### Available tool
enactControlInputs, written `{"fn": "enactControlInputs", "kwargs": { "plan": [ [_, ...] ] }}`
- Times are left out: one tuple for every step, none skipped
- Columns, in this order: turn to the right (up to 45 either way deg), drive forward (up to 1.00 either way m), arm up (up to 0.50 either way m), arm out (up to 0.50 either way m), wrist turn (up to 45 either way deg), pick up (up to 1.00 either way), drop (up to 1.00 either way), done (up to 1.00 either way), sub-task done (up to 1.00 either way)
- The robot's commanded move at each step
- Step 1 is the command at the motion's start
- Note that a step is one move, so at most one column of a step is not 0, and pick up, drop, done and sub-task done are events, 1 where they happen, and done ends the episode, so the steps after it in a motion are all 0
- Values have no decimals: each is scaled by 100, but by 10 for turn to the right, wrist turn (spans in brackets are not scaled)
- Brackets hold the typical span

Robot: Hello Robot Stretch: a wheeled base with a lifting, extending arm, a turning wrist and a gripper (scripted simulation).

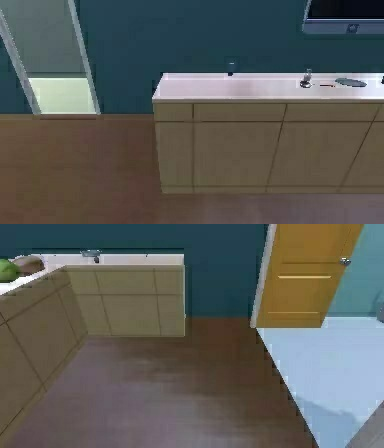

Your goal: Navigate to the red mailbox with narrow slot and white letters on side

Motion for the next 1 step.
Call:
{"fn": "enactControlInputs", "kwargs": {
  "plan": [
    [-450,0,0,0,0,0,0,0,0]
  ]
}}
